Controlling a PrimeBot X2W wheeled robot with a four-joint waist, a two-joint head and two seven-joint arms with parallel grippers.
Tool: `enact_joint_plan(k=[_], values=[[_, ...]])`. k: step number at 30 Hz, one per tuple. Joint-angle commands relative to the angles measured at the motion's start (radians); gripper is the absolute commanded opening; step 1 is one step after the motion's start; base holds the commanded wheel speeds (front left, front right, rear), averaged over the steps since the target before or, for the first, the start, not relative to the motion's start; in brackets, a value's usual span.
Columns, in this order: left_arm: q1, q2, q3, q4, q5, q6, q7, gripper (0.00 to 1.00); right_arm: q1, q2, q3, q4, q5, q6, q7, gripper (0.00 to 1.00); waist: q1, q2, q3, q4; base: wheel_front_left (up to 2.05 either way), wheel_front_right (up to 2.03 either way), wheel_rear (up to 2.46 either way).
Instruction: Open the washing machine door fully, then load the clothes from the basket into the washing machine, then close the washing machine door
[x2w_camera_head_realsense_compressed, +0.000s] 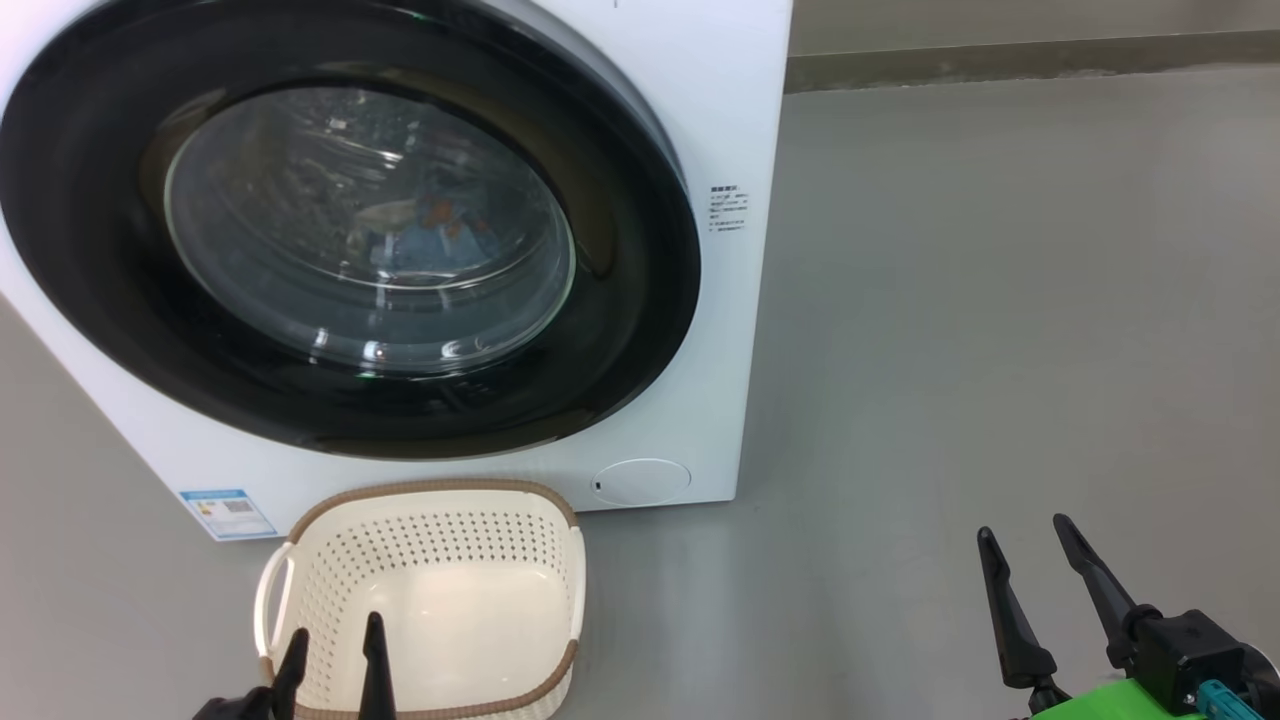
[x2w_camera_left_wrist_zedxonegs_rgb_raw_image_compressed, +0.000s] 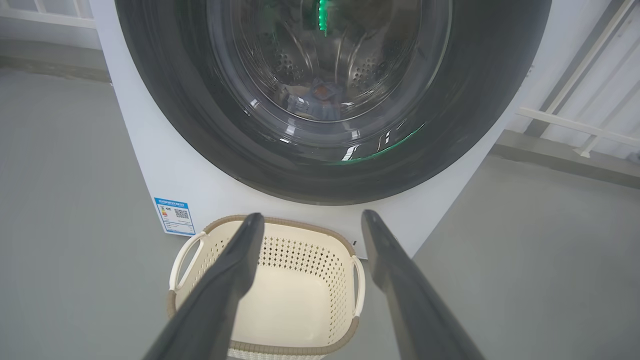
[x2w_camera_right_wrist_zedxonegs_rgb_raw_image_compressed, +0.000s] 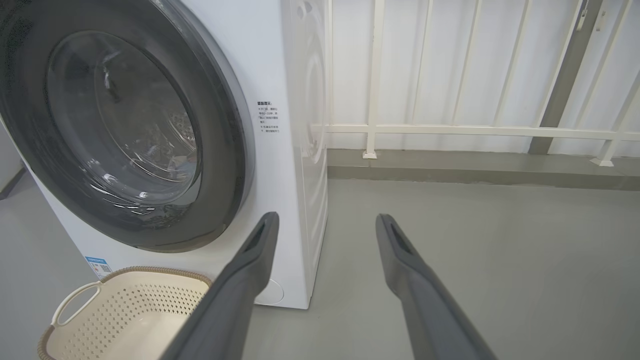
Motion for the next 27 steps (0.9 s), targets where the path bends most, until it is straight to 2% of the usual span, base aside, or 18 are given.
enact_joint_plan(k=[1, 3, 4, 5, 12, 16, 20, 27], values=[[-0.014, 0.011, 0.041, -0.021, 0.012, 0.005, -0.007, 1.00, -0.030, -0.006, 0.031, -0.022, -0.008, -0.006, -0.005, 1.00, 0.0000, 0.0000, 0.003, 0.010, 0.00, 0.00, 0.00], [-0.014, 0.011, 0.043, -0.022, 0.014, 0.000, -0.007, 1.00, -0.033, -0.005, 0.034, -0.022, -0.008, -0.006, -0.005, 1.00, 0.0000, 0.0000, 0.004, 0.018, 0.00, 0.00, 0.00], [-0.015, 0.011, 0.044, -0.023, 0.016, -0.003, -0.007, 0.00, -0.034, -0.005, 0.035, -0.022, -0.008, -0.006, -0.005, 0.00, 0.0000, 0.0000, 0.005, 0.021, 0.00, 0.00, 0.00], [0.000, -0.001, 0.009, 0.003, 0.007, -0.002, 0.000, 0.00, 0.001, 0.002, 0.010, 0.004, 0.001, 0.000, 0.000, 0.00, 0.0000, 0.0000, 0.004, 0.017, 0.00, 0.00, 0.00], [0.006, -0.009, 0.009, 0.041, -0.022, -0.005, 0.010, 0.00, 0.004, 0.008, 0.012, 0.054, 0.035, 0.001, 0.009, 0.00, 0.0002, 0.0000, 0.004, 0.017, 0.00, 0.00, 0.00], [0.002, -0.008, 0.016, 0.038, -0.063, -0.010, 0.022, 0.00, -0.001, 0.008, 0.009, 0.056, 0.083, 0.001, 0.021, 0.00, 0.0023, 0.0000, 0.002, 0.015, 0.00, 0.00, 0.00], [-0.002, -0.008, 0.023, 0.036, -0.103, -0.014, 0.034, 0.00, -0.006, 0.009, 0.008, 0.060, 0.131, 0.000, 0.033, 0.00, 0.0002, 0.0000, 0.004, 0.013, 0.00, 0.00, 0.00], [-0.012, -0.007, 0.036, 0.032, -0.174, -0.022, 0.054, 0.00, -0.017, 0.009, 0.004, 0.067, 0.215, 0.000, 0.054, 0.00, 0.0000, 0.0000, 0.005, 0.011, 0.00, 0.00, 0.00]])
